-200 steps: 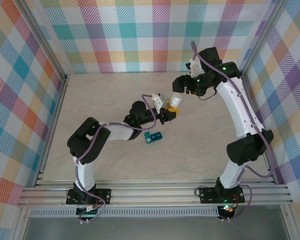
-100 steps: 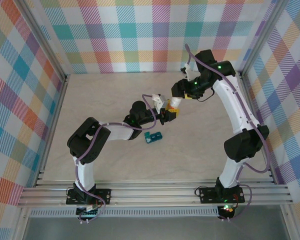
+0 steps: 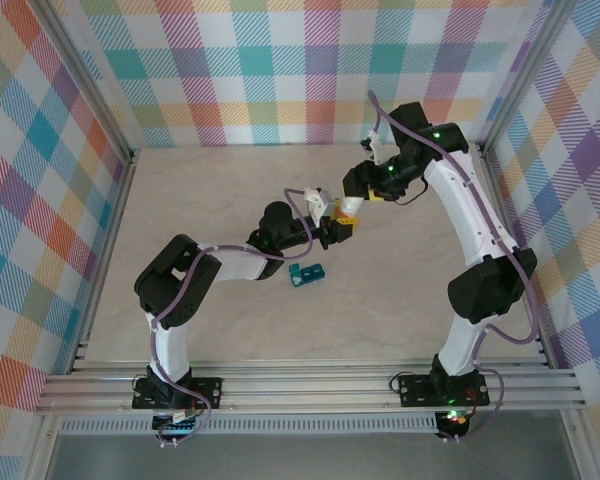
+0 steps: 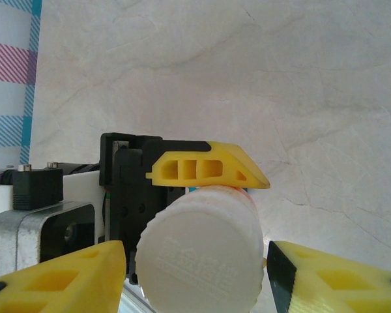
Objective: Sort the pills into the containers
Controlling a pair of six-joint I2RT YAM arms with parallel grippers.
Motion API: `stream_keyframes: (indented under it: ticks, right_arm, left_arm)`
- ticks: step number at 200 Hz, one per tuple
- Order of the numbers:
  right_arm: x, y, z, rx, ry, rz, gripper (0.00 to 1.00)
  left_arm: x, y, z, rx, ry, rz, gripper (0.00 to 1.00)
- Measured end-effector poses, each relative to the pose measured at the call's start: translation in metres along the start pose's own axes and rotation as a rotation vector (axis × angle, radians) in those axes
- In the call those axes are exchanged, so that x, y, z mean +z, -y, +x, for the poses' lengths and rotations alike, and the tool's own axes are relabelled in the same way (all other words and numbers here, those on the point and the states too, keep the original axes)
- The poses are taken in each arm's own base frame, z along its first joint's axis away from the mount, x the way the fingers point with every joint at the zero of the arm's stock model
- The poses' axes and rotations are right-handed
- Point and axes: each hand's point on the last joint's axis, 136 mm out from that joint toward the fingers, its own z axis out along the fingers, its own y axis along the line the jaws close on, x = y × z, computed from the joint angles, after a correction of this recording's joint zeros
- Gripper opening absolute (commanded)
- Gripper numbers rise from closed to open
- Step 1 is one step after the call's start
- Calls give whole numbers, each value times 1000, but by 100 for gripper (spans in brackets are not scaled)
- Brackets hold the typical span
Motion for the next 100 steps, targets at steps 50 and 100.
stream_keyframes:
  ticks: [50,100]
  right_arm:
    - [4,3,1,7,-5,7,38]
    - [21,11,6,115,73,95,35]
  left_arm:
    - [0,-1,3,-7,-11,-3,0]
    - [-1,-2,22,-50,-83,-10,0]
